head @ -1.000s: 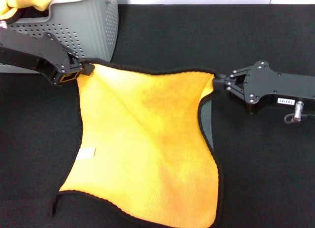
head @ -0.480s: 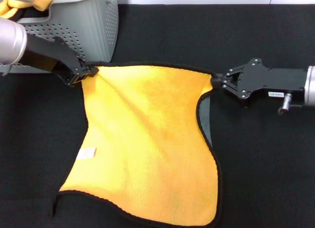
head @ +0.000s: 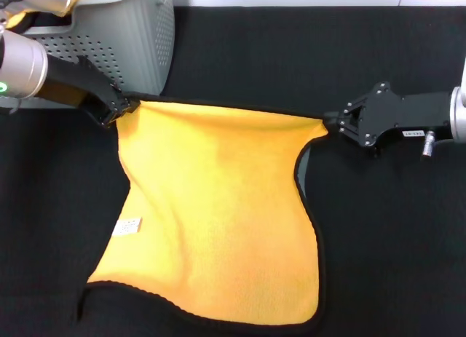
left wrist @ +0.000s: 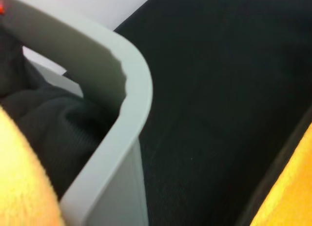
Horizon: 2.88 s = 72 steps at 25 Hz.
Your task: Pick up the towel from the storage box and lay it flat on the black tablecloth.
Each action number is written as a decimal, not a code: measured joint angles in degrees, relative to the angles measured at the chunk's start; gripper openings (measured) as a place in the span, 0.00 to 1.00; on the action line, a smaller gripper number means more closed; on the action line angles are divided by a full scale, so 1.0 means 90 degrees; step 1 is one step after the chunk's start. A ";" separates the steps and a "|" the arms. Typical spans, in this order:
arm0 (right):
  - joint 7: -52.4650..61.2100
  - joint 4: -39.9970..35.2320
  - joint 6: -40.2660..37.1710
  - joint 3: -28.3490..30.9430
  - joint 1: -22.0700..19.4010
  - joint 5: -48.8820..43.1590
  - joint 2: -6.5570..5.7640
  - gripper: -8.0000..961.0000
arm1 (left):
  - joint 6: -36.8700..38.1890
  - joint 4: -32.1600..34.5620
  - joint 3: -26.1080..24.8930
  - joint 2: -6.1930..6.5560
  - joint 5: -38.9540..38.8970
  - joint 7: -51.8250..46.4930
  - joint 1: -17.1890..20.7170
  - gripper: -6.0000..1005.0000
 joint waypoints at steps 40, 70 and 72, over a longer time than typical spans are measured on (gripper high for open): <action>-0.0035 -0.0199 0.0540 -0.0032 0.0719 -0.1398 0.0096 0.04 | -0.1448 -0.0138 0.1527 -0.0040 -0.0005 -0.0870 0.0346 0.02; 0.0301 -0.0849 0.1538 0.0104 -0.0086 -0.1029 0.0360 0.31 | -0.1356 0.0291 0.1454 -0.0007 -0.0473 -0.0856 0.0731 0.42; 0.0417 -0.1120 0.1305 0.0278 -0.0367 -0.0853 0.0367 0.41 | -0.1172 0.0615 0.1454 -0.0005 -0.0830 -0.0825 0.0897 0.47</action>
